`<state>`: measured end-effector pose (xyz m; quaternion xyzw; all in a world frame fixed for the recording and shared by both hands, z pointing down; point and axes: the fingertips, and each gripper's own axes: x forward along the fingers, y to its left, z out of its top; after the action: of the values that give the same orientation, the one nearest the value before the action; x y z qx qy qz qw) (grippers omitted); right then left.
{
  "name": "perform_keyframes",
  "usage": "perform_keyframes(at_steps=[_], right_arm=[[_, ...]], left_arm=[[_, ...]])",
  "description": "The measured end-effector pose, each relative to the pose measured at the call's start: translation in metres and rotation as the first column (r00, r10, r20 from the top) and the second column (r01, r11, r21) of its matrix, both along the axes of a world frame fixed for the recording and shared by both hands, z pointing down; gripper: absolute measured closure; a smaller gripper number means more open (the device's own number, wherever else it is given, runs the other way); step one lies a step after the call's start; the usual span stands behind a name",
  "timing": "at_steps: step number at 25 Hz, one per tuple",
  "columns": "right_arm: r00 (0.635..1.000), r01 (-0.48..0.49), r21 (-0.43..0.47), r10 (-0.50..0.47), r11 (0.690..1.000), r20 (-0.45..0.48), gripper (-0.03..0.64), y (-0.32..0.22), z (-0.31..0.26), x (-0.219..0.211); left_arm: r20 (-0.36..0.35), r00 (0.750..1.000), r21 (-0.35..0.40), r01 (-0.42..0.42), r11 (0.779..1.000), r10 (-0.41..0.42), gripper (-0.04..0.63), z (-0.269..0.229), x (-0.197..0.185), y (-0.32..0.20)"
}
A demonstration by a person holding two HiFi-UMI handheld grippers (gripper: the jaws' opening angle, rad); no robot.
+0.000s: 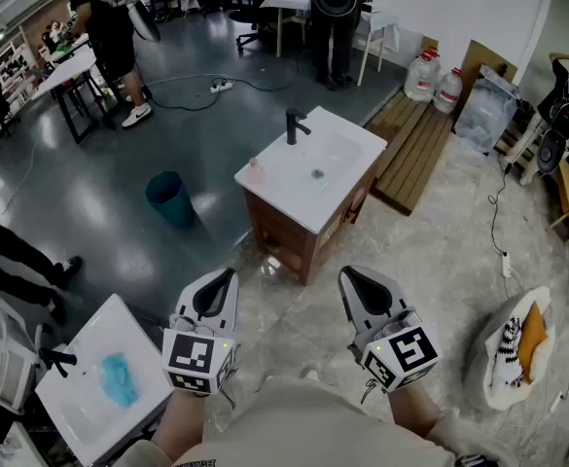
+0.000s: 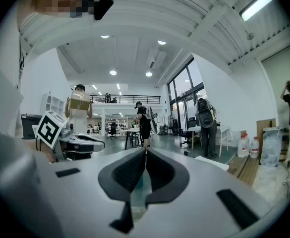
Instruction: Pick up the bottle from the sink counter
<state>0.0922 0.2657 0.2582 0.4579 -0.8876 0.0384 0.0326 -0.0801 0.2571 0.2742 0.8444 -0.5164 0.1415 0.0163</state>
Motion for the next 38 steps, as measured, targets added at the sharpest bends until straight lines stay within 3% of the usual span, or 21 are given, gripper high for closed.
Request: perform_keyframes(at_steps=[22,27,38], right_arm=[[1.000,0.006,-0.035,-0.005,0.999,0.024,0.617,-0.005,0.013,0.035],[1.000,0.020,-0.027,-0.020,0.999,-0.019,0.617,-0.003,0.023,0.048],[0.998,0.059,-0.046,-0.060,0.997,-0.003,0.617,-0.004,0.042,0.078]], left_arm=[[0.007,1.000,-0.024,-0.029,0.999,0.029,0.588,0.009,0.051,0.002],[0.018,1.000,-0.036,-0.006,0.999,0.007,0.588,0.015,0.064,0.007],[0.027,0.999,-0.020,0.040,0.999,-0.039,0.588,0.025,0.085,0.006]])
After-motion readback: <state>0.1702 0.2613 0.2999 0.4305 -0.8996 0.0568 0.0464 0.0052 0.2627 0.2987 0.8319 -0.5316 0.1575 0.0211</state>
